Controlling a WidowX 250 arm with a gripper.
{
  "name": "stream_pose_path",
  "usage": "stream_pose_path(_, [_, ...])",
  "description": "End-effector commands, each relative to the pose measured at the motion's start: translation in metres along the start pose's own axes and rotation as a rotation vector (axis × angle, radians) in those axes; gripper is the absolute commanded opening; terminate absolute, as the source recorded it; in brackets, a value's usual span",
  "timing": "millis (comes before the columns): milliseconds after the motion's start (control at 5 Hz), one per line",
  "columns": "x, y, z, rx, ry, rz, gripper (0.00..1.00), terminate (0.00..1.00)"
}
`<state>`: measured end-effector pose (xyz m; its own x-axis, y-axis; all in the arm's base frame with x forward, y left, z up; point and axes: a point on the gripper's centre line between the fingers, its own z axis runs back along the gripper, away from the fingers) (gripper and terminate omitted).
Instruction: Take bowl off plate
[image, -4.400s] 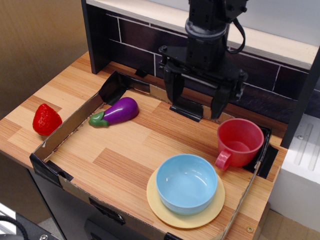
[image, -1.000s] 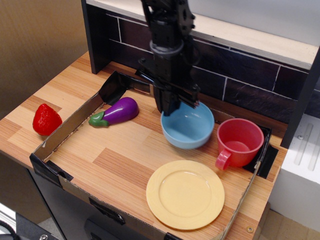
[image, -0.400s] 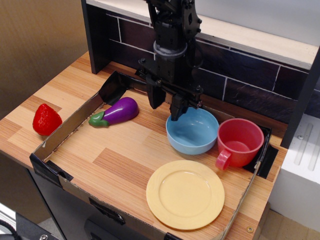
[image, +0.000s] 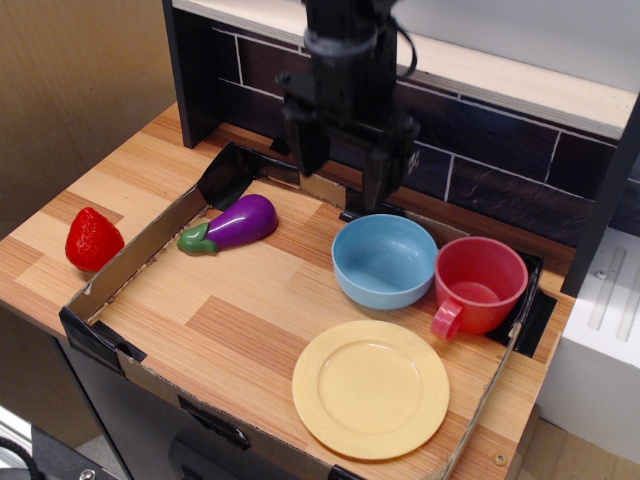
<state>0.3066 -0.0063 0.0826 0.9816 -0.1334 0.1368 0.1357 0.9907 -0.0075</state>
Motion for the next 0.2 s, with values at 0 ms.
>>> stream_pose_path(0, [0.0058, 0.0095, 0.0231, 0.007, -0.063, 0.002, 1.00, 1.00])
